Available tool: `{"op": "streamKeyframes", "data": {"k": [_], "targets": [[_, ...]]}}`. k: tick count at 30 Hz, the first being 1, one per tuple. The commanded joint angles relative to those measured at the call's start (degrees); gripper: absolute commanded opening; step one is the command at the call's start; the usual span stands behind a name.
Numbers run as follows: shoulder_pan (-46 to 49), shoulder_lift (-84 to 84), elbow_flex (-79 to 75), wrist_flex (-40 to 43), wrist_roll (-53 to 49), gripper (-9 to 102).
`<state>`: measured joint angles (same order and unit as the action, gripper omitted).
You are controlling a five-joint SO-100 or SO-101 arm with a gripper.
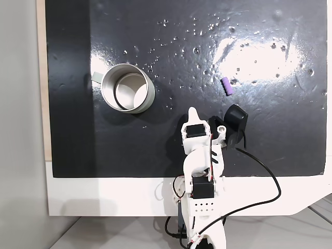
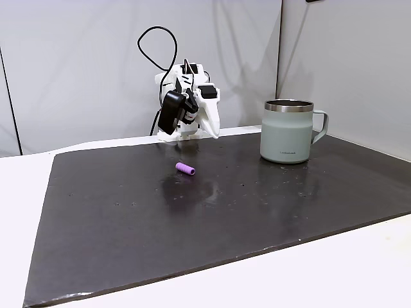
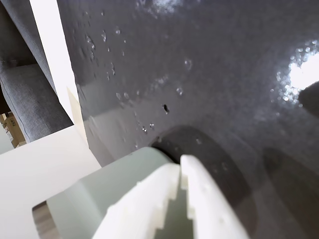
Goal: Grasp a pengrip and put it in the cup.
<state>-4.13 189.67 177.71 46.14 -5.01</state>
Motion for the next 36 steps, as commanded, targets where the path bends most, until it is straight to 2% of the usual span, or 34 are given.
{"op": "streamKeyframes", "data": {"k": [1, 16, 22, 24, 30, 36], "targets": [[-0.26, 0.35, -0.18, -1.93, -0.09, 0], [-0.44, 0.35, -0.53, -1.67, -0.97, 0], [0.7, 0.0, -10.63, 7.21, -8.7, 0], [0.88, -4.75, -15.91, 8.79, -11.69, 0], [4.75, -33.57, -35.16, 8.88, -15.12, 0], [9.05, -47.2, -40.34, 3.52, -24.52, 0]]}}
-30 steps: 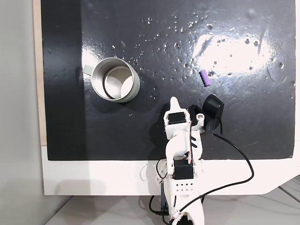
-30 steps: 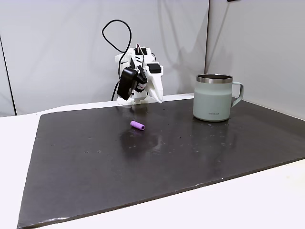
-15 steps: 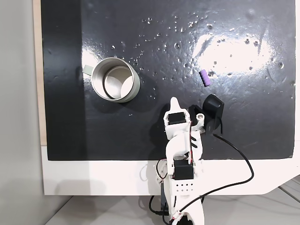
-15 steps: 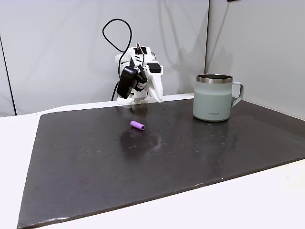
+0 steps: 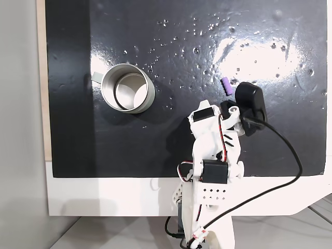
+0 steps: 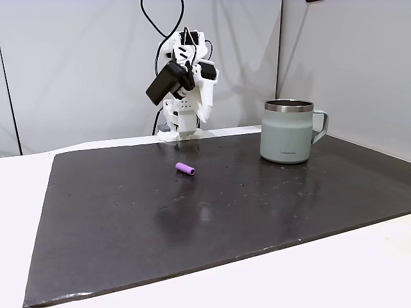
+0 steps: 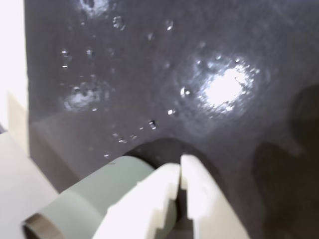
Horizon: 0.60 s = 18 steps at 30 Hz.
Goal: Grasp a pengrip and put it in the cup.
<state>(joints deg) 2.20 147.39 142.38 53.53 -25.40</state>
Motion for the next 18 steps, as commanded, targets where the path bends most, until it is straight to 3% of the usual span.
{"op": "streamKeyframes", "data": {"k": [1, 10, 14, 18], "targets": [[3.6, -7.12, -5.19, -5.63, -5.45, 0], [8.96, -27.07, -11.6, -12.57, -13.71, 0], [10.28, -32.7, -16.17, -12.3, -16.88, 3], [11.25, -35.77, -22.32, -7.29, -26.54, 8]]}}
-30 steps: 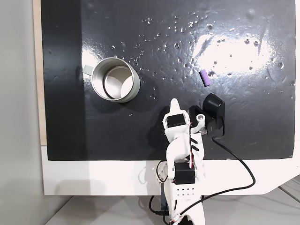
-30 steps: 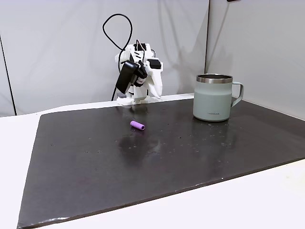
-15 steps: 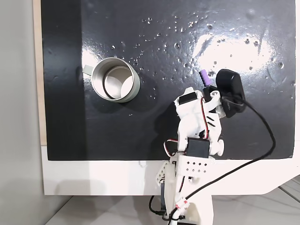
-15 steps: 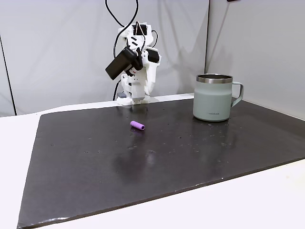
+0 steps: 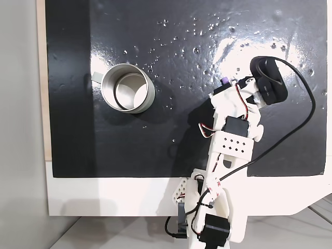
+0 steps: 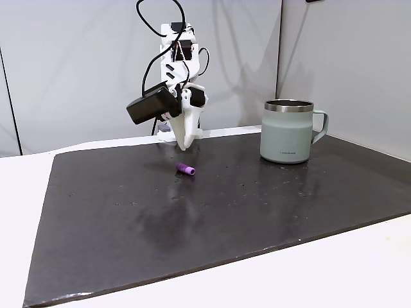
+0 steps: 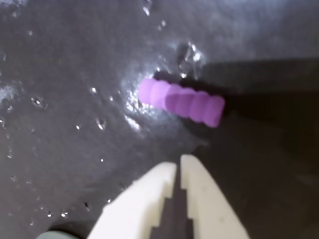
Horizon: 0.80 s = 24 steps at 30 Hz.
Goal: Grasp a pengrip and put it in the cup.
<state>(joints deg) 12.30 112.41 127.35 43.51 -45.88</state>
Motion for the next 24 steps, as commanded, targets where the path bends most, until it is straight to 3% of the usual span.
{"op": "streamKeyframes", "data": {"k": [1, 11, 24], "targets": [[1.58, -1.76, -9.4, 4.31, -8.0, 9], [5.54, -10.9, -24.7, 18.37, -33.13, 15], [3.96, -17.84, -34.98, 34.54, -53.53, 23]]}}
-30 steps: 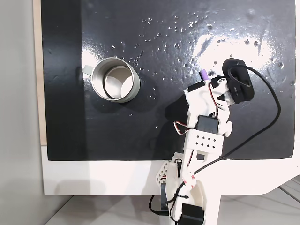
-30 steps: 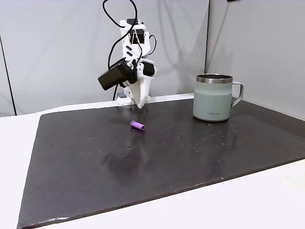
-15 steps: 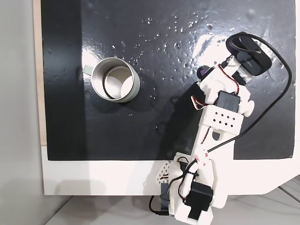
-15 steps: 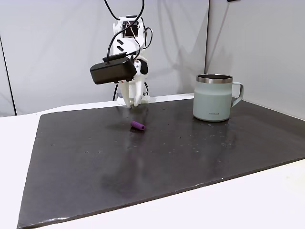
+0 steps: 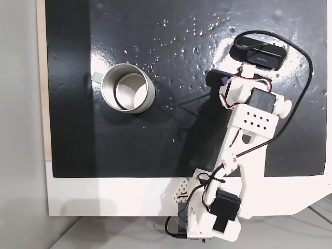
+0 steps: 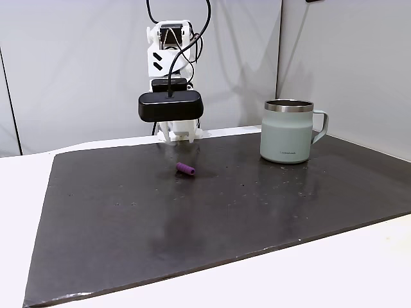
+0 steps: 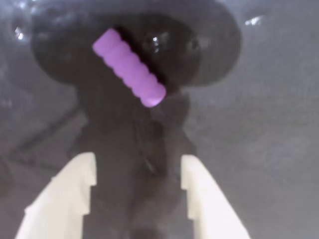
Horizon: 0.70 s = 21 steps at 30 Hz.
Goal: Grasp a pengrip and put it in the cup.
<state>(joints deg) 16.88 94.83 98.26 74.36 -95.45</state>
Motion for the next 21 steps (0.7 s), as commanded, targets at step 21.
{"op": "streamKeyframes", "data": {"k": [21], "targets": [[0.18, -15.91, -17.14, -0.62, -18.72, 25]]}}
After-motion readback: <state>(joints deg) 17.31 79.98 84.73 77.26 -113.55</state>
